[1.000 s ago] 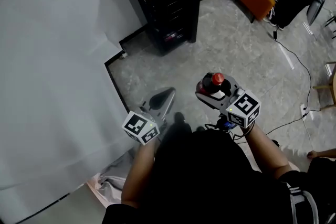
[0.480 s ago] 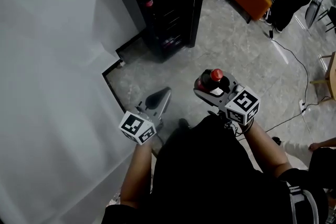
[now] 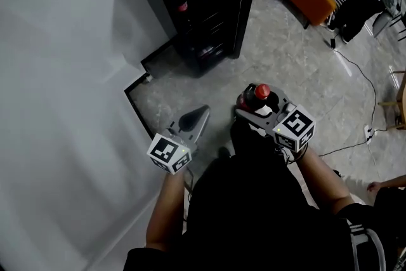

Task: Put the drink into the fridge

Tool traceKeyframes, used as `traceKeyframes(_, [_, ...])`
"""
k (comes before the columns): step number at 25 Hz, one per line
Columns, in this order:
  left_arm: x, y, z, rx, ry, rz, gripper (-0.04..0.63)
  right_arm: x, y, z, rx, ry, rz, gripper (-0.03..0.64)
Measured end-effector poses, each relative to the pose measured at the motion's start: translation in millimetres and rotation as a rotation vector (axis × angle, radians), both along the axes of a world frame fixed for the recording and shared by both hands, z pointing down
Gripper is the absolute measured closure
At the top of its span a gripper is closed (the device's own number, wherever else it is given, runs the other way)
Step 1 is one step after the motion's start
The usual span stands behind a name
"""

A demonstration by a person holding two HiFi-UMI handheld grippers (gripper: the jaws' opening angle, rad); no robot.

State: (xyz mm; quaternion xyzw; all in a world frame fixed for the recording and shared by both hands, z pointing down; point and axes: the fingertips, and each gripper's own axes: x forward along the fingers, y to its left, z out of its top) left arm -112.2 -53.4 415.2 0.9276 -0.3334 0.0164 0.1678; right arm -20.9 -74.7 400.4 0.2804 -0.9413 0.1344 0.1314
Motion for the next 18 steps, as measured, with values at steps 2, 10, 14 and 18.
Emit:
traceKeyframes(2, [4.9, -19.3, 1.2, -0.012, 0.004, -0.013, 0.583, 5.0, -20.8, 2.1, -0.004, 0.001, -0.007, 0.290])
traceKeyframes(10, [21.3, -110.9, 10.0, -0.046, 0.014, -0.079, 0.583, 18.8, -111.2, 7.3, 0.008, 0.006, -0.079, 0.290])
traceKeyframes(14, [30.2, -148.7, 21.3, -0.065, 0.002, -0.123, 0.583, 22.5, -145.3, 13.8, 0.014, 0.010, -0.120, 0.290])
traceKeyframes(18, [38.8, -184.9, 25.9, -0.063, -0.023, -0.159, 0.583, 22.8, -182.3, 23.4, -0.005, -0.008, -0.144, 0.290])
